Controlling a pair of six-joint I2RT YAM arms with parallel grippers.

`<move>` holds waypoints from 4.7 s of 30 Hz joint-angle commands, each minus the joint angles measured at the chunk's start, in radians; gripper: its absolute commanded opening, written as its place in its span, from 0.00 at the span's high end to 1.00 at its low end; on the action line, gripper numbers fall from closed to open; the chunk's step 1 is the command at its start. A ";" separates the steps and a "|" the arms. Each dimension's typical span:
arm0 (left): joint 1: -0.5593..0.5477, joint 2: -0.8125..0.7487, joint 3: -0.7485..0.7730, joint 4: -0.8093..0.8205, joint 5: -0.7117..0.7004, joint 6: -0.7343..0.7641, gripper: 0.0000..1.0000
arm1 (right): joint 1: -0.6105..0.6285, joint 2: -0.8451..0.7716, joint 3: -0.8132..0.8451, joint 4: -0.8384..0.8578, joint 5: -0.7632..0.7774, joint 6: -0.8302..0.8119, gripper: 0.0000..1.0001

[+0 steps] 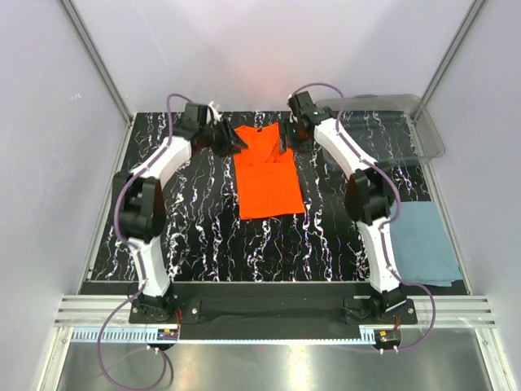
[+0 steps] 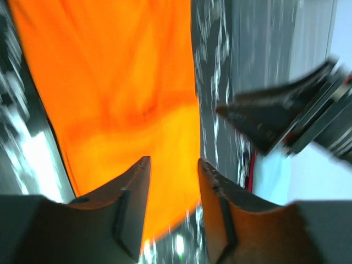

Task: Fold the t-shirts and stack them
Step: Fold the tshirt

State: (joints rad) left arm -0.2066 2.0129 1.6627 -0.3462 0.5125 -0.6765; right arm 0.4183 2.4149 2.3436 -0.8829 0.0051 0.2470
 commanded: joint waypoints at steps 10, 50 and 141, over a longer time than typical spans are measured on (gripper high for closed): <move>-0.129 -0.301 -0.554 0.095 0.124 0.035 0.67 | 0.027 -0.551 -0.926 0.366 -0.592 0.165 0.81; -0.085 -0.146 -0.816 0.125 0.030 0.209 0.74 | -0.171 -0.537 -1.282 0.481 -0.442 0.118 0.90; -0.313 -1.266 -1.537 -0.243 -0.374 -0.920 0.55 | 0.464 -1.188 -2.178 0.960 0.065 1.525 0.58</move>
State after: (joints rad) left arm -0.5125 0.7052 0.1658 -0.4408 0.2474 -1.6161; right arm 0.8772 1.1774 0.1890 0.2165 -0.0040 1.7992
